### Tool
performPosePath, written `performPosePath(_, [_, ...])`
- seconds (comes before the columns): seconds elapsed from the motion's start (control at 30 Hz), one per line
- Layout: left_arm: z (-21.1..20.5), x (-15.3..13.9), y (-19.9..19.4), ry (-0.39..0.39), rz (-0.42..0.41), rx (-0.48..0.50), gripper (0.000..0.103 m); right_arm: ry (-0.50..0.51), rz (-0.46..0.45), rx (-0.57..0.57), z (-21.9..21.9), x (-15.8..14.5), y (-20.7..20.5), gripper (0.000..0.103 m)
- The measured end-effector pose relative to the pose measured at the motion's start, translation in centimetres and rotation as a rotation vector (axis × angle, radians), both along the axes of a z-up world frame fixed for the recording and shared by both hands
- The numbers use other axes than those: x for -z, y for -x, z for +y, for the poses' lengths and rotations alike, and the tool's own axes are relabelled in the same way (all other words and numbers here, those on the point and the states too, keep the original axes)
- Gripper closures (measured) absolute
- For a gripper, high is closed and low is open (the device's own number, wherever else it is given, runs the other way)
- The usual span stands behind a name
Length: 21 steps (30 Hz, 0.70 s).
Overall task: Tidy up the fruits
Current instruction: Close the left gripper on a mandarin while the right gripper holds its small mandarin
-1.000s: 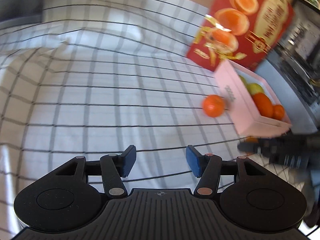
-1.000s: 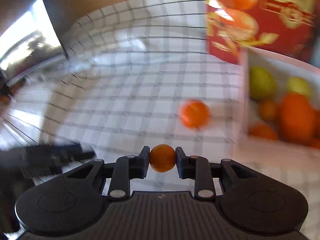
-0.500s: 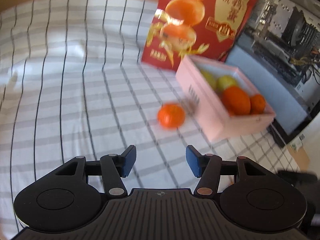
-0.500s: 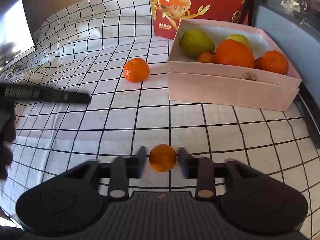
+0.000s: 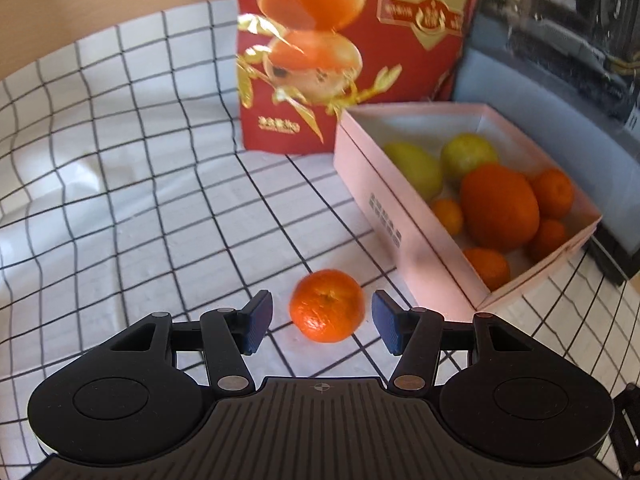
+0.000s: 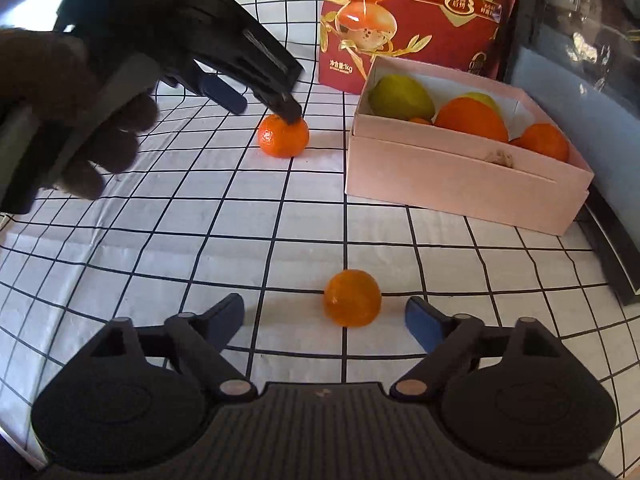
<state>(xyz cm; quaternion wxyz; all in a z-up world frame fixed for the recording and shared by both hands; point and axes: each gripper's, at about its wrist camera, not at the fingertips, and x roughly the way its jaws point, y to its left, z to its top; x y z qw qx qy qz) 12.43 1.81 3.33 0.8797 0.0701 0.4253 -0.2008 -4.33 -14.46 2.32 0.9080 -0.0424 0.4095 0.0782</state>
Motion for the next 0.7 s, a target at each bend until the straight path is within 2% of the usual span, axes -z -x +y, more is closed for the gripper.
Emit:
performPosePath(0.13, [-0.5,0.9,-0.5,-0.005,0.024,0.004,0.043,-0.014,0.005,0.007,-0.8,0.3,0.1,0.0])
performPosePath(0.37, [-0.1,2.3,-1.3,0.004,0.022,-0.014,0.044,-0.014,-0.014,0.013,-0.8,0.5,0.2,0.0])
performPosePath(0.5, [0.0,2.2,-1.0,0.021,0.0,0.001,0.051,-0.016,-0.013,0.015,-0.6,0.5,0.3,0.0])
performPosePath(0.57, [0.2,2.0,-0.5,0.014,-0.015,0.0,0.051,-0.015,-0.005,0.014,-0.6,0.4,0.3,0.0])
performPosePath(0.7, [1.5,0.9,1.9,0.072,-0.023,0.009,0.052,-0.014,0.012,0.0,-0.6,0.2,-0.2,0.0])
